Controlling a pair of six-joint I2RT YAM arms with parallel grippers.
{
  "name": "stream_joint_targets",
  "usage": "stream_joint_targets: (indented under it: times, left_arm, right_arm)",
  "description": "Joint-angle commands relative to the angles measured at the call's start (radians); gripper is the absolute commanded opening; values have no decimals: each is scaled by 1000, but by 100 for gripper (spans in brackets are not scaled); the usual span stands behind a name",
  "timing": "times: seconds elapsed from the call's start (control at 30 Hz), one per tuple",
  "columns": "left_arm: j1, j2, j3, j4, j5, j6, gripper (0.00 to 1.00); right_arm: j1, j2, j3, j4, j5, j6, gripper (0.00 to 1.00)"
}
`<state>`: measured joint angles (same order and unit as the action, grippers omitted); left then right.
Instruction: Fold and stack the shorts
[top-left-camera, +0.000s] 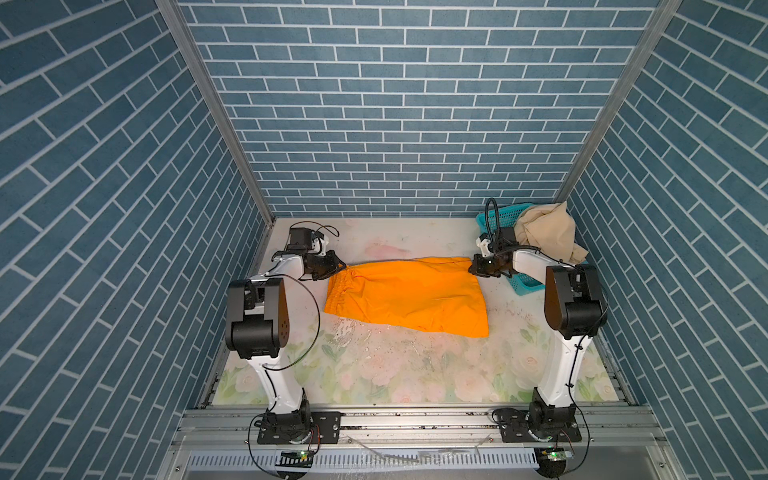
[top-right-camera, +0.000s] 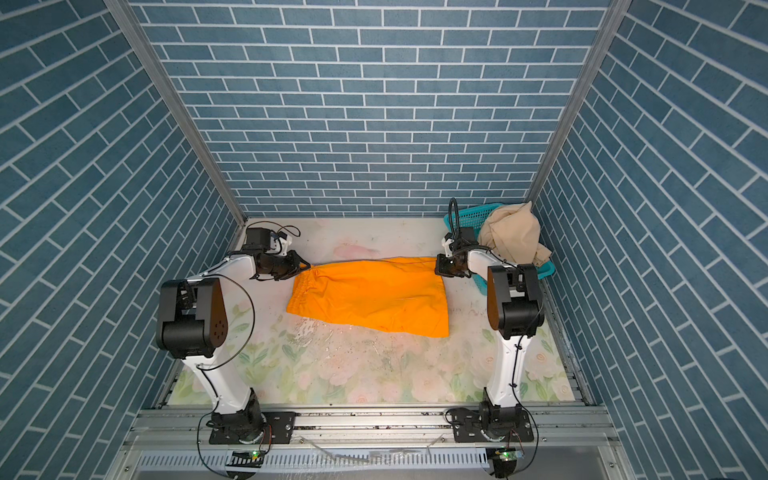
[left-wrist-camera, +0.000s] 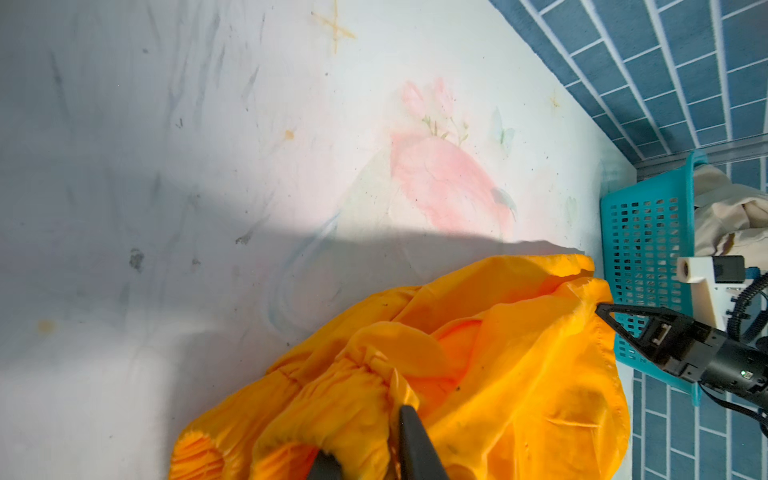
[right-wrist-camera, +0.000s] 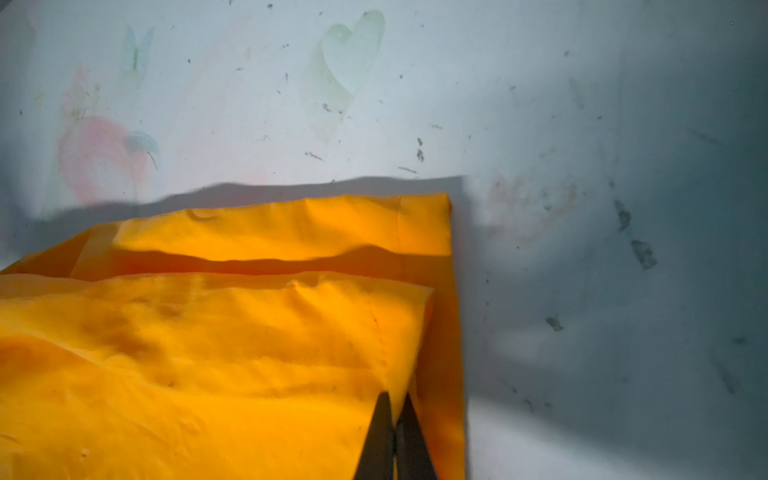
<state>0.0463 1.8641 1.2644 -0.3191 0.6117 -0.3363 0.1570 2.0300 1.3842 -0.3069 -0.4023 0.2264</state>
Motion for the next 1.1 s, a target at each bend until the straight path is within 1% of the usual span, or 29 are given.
stream_joint_targets:
  times: [0.0,0.07,0.23,0.37,0.43,0.5,0.57,0.63,0.77,0.83,0.93,0.97,1.0,1.03,1.07]
  left_arm:
    - [-9,-42,38,-102,-39,33,15]
    - [-13,-55,52,-150,-59,36,12]
    - [-31,-130,71,-315,-136,40,12]
    - [-37,-224,73,-449,-215,49,12]
    - [-36,-272,63,-484,-246,52,12]
    - [-36,-300,61,-507,-290,58,12]
    - [-34,-297,58,-510,-320,63,11]
    - [-28,-270,62,-499,-330,66,11]
    - [-19,-173,65,-432,-337,53,10]
    - [-19,-127,64,-380,-322,51,10]
    - [-19,-78,52,-292,-315,39,21]
    - [-19,-62,52,-268,-314,39,26]
    - [-18,-51,55,-256,-314,38,34]
    - [-19,-41,57,-238,-318,39,50]
    - [-19,-31,57,-227,-320,37,72]
  right_arm:
    - [4,-86,-1,-8,12,-40,0]
    - [4,-113,2,-23,12,-46,0]
    - [6,-224,-24,-68,17,-60,0]
    - [12,-352,-73,-115,45,-76,0]
    - [15,-411,-97,-123,67,-75,0]
    - [15,-433,-85,-139,87,-84,0]
    - [15,-415,-55,-143,112,-102,0]
    - [15,-360,4,-156,114,-126,0]
    - [15,-211,136,-172,103,-153,0]
    - [15,-135,196,-182,97,-160,0]
    - [14,-35,261,-183,64,-162,0]
    - [15,-5,279,-181,51,-162,0]
    - [15,18,289,-179,45,-160,0]
    - [15,43,302,-181,38,-159,0]
    - [15,64,311,-180,29,-159,4]
